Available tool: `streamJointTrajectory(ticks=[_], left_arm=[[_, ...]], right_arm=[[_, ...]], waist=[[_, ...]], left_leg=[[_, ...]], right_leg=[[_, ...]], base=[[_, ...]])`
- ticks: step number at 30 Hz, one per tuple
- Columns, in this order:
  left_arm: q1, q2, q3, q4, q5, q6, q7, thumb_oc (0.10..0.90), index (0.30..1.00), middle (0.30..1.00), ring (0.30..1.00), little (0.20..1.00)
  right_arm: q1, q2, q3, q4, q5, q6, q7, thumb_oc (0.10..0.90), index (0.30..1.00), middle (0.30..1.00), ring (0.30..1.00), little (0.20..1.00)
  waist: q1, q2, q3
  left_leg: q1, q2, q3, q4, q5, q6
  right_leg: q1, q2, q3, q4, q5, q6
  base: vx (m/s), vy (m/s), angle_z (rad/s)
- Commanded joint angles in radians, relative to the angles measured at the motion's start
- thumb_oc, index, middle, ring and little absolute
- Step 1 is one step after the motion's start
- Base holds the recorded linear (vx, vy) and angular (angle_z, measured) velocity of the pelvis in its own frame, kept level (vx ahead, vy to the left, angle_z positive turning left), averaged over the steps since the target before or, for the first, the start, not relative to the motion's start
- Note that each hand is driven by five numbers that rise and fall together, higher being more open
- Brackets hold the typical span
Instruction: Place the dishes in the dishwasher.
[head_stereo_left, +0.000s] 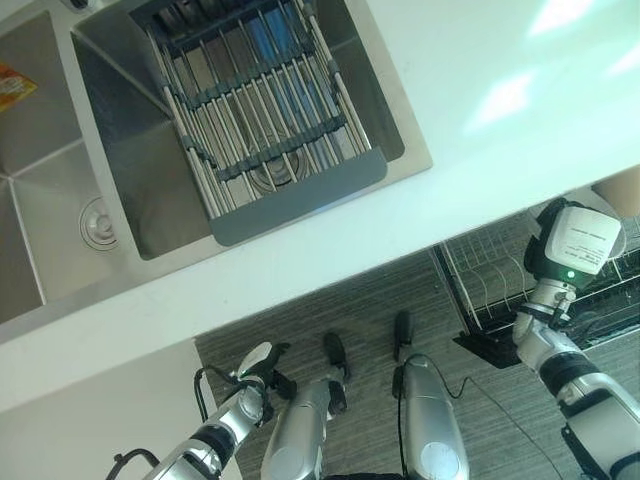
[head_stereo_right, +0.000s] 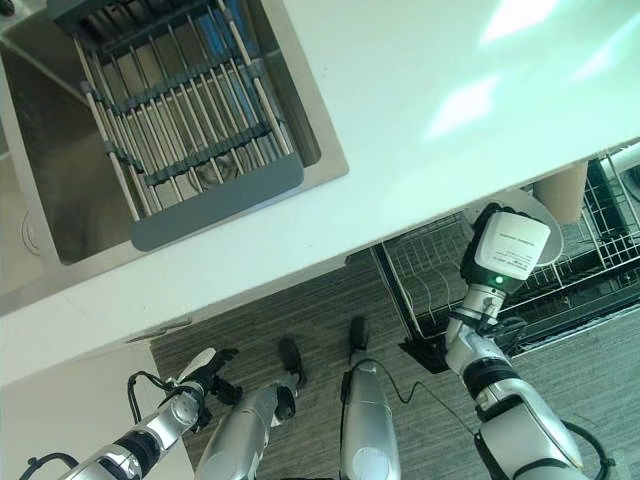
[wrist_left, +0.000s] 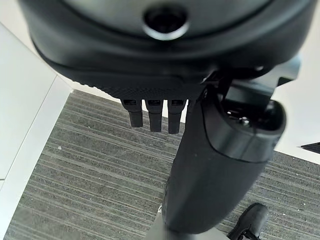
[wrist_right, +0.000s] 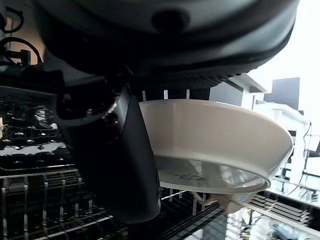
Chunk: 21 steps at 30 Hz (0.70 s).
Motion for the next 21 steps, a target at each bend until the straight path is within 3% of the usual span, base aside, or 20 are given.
streamJointTrajectory(ticks=[1,7,8,9,10,11,12,13,14,15,16,19,21], left_arm=[[0.072,0.003,-0.046,-0.039,-0.022,0.000,0.027,0.800,0.900,0.900,0.900,0.900],[0.079,0.002,-0.078,-0.114,-0.045,0.024,0.035,0.800,0.900,0.900,0.900,0.900],[0.080,0.004,-0.086,-0.127,-0.046,0.030,0.032,0.800,0.900,0.900,0.900,0.900],[0.082,0.004,-0.088,-0.134,-0.048,0.033,0.032,0.800,0.900,0.900,0.900,0.900],[0.086,0.004,-0.087,-0.138,-0.051,0.034,0.032,0.800,0.900,0.900,0.900,0.900],[0.090,0.007,-0.090,-0.142,-0.073,0.037,0.024,0.800,0.900,0.900,0.900,0.900],[0.091,0.007,-0.089,-0.143,-0.082,0.039,0.018,0.800,0.900,0.900,0.900,0.900],[0.097,0.003,-0.081,-0.148,-0.090,0.049,0.005,0.800,0.900,0.900,0.900,0.900],[0.100,0.003,-0.079,-0.147,-0.087,0.049,0.003,0.800,0.900,0.900,0.900,0.900],[0.109,0.010,-0.065,-0.148,-0.074,0.053,-0.009,0.800,0.900,0.900,0.900,0.900],[0.110,0.013,-0.061,-0.148,-0.073,0.054,-0.013,0.800,0.900,0.900,0.900,0.900],[0.101,0.039,-0.018,-0.150,-0.068,0.067,-0.054,0.800,0.900,0.900,0.900,0.900],[0.098,0.042,-0.014,-0.149,-0.064,0.072,-0.059,0.800,0.900,0.900,0.900,0.900]], right_arm=[[-0.112,-0.091,-0.009,0.005,0.006,-0.024,-0.174,0.400,0.300,0.300,0.300,0.300],[-0.151,-0.056,-0.008,0.025,0.042,-0.062,-0.160,0.400,0.300,0.300,0.300,0.300],[-0.158,-0.051,-0.014,0.027,0.057,-0.071,-0.120,0.411,0.316,0.316,0.316,0.316],[-0.156,-0.047,-0.017,0.025,0.083,-0.074,-0.108,0.800,0.900,0.900,0.900,0.900],[-0.154,-0.043,-0.020,0.026,0.120,-0.089,-0.110,0.800,0.900,0.900,0.900,0.900],[-0.153,-0.024,-0.038,0.042,0.209,-0.153,0.003,0.800,0.900,0.900,0.900,0.900],[-0.151,-0.013,-0.043,0.050,0.259,-0.153,0.071,0.800,0.900,0.900,0.900,0.900],[-0.136,0.028,-0.052,0.062,0.413,-0.198,0.223,0.800,0.900,0.900,0.900,0.900],[-0.132,0.041,-0.054,0.066,0.449,-0.211,0.270,0.800,0.900,0.900,0.900,0.900],[-0.116,0.076,-0.067,0.072,0.573,-0.243,0.454,0.800,0.900,0.900,0.900,0.900],[-0.114,0.083,-0.071,0.076,0.580,-0.247,0.498,0.800,0.900,0.900,0.900,0.900],[-0.114,0.087,-0.073,0.151,0.580,-0.137,0.876,0.800,0.900,0.900,0.900,0.900],[-0.112,0.082,-0.071,0.169,0.567,-0.125,0.938,0.800,0.900,0.900,0.900,0.900]], waist=[[0.025,0.013,-0.023],[0.032,0.049,-0.023],[0.032,0.056,-0.023],[0.032,0.059,-0.023],[0.032,0.061,-0.023],[0.033,0.066,-0.023],[0.033,0.067,-0.023],[0.032,0.067,-0.023],[0.032,0.066,-0.023],[0.031,0.058,-0.023],[0.031,0.056,-0.023],[0.034,0.024,-0.023],[0.036,0.018,-0.023]], left_leg=[[0.007,0.038,-0.089,0.153,-0.228,-0.005],[-0.044,0.023,-0.084,0.153,-0.208,-0.006],[-0.053,0.020,-0.086,0.153,-0.202,-0.007],[-0.057,0.020,-0.085,0.153,-0.199,-0.008],[-0.060,0.020,-0.085,0.153,-0.198,-0.008],[-0.064,0.020,-0.083,0.153,-0.195,-0.011],[-0.064,0.020,-0.082,0.153,-0.195,-0.011],[-0.061,0.024,-0.074,0.153,-0.195,-0.011],[-0.058,0.026,-0.073,0.153,-0.195,-0.012],[-0.048,0.029,-0.068,0.153,-0.197,-0.013],[-0.045,0.030,-0.067,0.153,-0.197,-0.014],[-0.001,0.051,-0.051,0.153,-0.199,-0.016],[0.015,0.054,-0.052,0.153,-0.201,-0.016]], right_leg=[[-0.067,-0.071,-0.020,0.136,-0.152,0.090],[-0.110,-0.084,-0.019,0.136,-0.145,0.083],[-0.113,-0.084,-0.017,0.136,-0.147,0.081],[-0.116,-0.084,-0.016,0.136,-0.147,0.079],[-0.117,-0.084,-0.016,0.136,-0.147,0.078],[-0.119,-0.083,-0.016,0.136,-0.150,0.075],[-0.118,-0.083,-0.015,0.136,-0.151,0.073],[-0.114,-0.082,-0.013,0.136,-0.153,0.068],[-0.112,-0.081,-0.013,0.136,-0.154,0.066],[-0.103,-0.080,-0.013,0.136,-0.155,0.062],[-0.101,-0.079,-0.013,0.136,-0.155,0.061],[-0.058,-0.073,-0.030,0.136,-0.156,0.057],[-0.039,-0.072,-0.035,0.136,-0.158,0.057]], base=[[0.00,0.000,0.00],[0.00,0.018,0.01],[-0.02,0.037,-0.01],[0.00,0.000,0.00],[-0.02,0.031,0.03],[-0.02,0.031,0.03],[-0.02,0.042,0.02],[0.00,0.000,0.00],[0.00,0.000,0.00],[0.00,0.000,0.00],[0.00,0.000,0.00],[0.00,-0.070,-0.08],[0.00,-0.060,-0.04]])
